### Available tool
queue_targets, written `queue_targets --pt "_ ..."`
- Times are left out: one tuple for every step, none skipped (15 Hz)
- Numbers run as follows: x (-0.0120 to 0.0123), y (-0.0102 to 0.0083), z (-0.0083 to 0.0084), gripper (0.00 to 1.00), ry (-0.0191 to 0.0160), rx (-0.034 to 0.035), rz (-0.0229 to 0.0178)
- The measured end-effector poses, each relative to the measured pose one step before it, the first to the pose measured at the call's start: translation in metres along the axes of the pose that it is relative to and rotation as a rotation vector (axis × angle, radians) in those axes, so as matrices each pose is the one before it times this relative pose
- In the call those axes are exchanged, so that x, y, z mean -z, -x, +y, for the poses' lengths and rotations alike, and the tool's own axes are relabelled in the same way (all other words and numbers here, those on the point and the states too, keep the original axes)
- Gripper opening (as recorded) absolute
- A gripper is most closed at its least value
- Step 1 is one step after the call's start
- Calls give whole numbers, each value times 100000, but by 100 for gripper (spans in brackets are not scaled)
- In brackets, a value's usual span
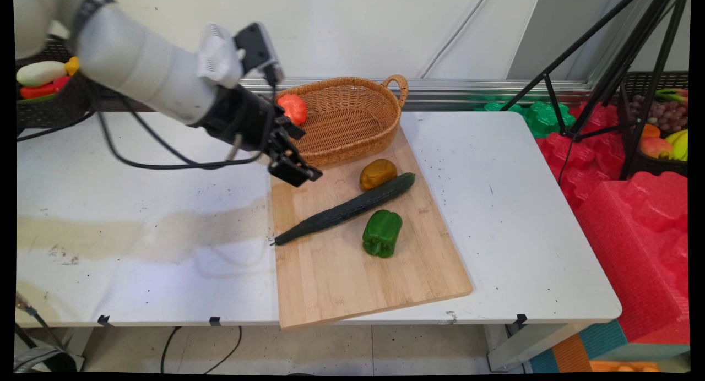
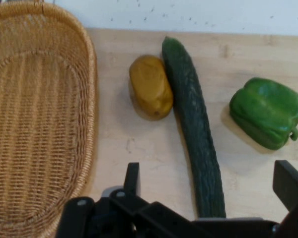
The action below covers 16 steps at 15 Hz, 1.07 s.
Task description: Pick up the cucumber from the cutting board
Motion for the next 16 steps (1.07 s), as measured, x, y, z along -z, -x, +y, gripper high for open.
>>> queue_targets --pt "-694 -488 175 100 -451 323 -1696" --pt "-714 -410 183 100 -297 411 -1834" --pt "-718 -375 173 100 -321 241 -1762" --pt "-603 -251 134 100 -201 153 -1542" --pt "-1017 -349 190 100 -391 276 -2585" --pt "-605 -167 94 100 -127 157 -1542" --pt "-924 -251 133 100 -70 -53 -2112" --pt "-785 -142 92 100 65 -69 -1806" --pt "-795 -111 74 100 90 -111 -1666" --pt "-793 -109 65 100 182 -97 -1602" --pt "-634 -79 42 100 81 -153 -1218" --pt "-923 -114 49 100 121 -135 -1781" --pt "-767 -113 36 100 84 -100 -1398" --pt "-997 -127 40 100 76 -102 -1830" --pt "-952 -120 43 100 100 -84 -1695" --pt "-786 -128 70 100 303 -211 -1321"
